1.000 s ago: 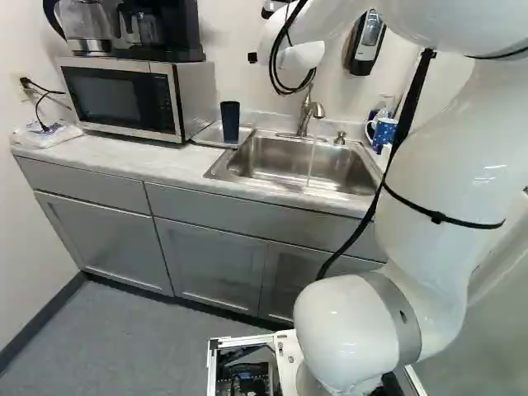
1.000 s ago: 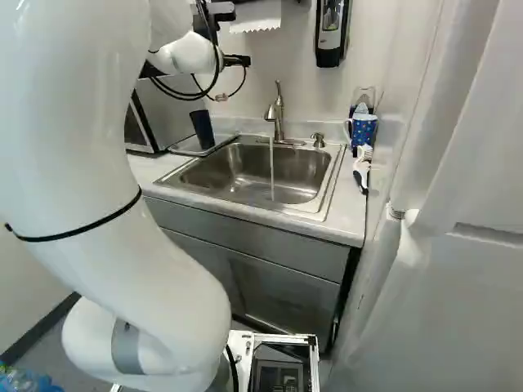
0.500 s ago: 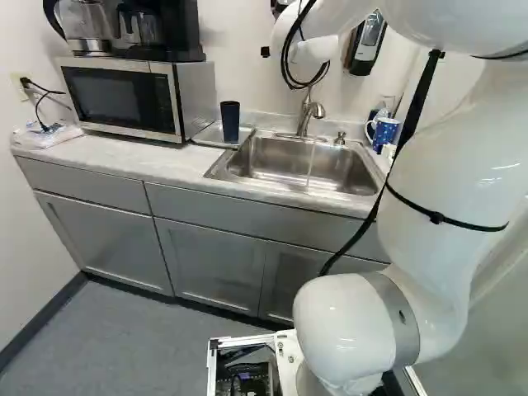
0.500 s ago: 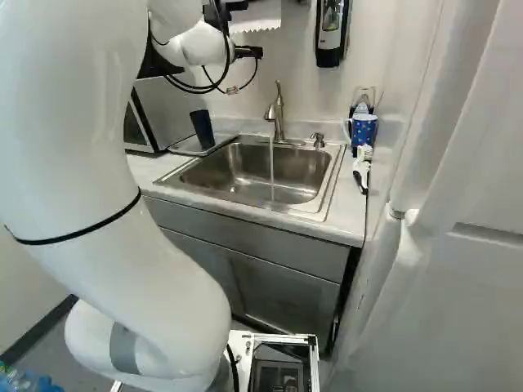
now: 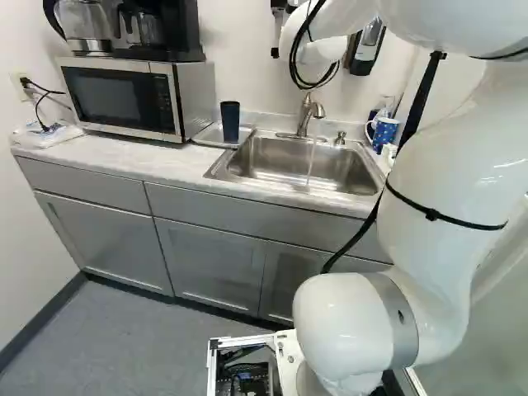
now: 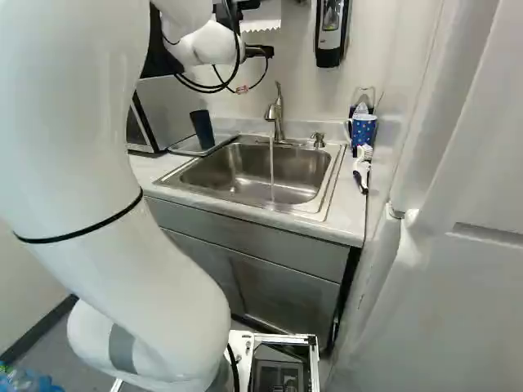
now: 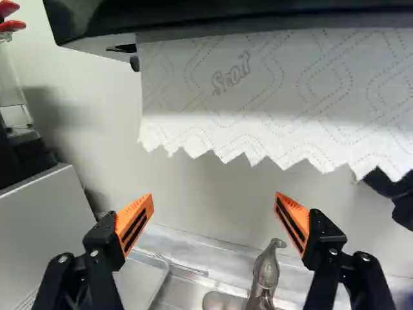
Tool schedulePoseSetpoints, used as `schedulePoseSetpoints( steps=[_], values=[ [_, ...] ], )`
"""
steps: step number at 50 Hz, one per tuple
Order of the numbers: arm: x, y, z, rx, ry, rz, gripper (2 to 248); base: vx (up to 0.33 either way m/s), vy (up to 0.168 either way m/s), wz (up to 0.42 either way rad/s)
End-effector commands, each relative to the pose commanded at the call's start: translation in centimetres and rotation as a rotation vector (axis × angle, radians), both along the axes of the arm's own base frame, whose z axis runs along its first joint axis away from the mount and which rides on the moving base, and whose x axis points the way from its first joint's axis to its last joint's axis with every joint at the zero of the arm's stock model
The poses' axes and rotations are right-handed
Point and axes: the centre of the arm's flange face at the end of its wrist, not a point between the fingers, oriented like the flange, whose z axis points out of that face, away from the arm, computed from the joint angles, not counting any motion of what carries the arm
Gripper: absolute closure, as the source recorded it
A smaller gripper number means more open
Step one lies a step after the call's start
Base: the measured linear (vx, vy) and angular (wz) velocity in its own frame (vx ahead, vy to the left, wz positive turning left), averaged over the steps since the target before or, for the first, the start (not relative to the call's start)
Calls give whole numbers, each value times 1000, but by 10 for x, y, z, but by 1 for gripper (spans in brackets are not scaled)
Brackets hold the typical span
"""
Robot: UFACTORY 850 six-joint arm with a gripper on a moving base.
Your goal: Rinse the cup and place it in the tray
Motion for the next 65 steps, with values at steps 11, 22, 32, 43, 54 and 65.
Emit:
schedulePoseSetpoints(
  steps=[11, 22, 32, 43, 54, 65],
  values=[
    [11, -5, -8, 1, 17, -7, 3, 0, 0, 0],
    [23, -8, -20, 2, 36, -11, 3, 0, 0, 0],
    [30, -8, -32, 4, 55, -10, 3, 0, 0, 0],
    [41, -10, -45, 5, 75, -13, 3, 0, 0, 0],
    [56, -21, -54, 6, 85, -27, 3, 0, 0, 0],
    [56, -21, -54, 6, 85, -28, 3, 0, 0, 0]
  ],
)
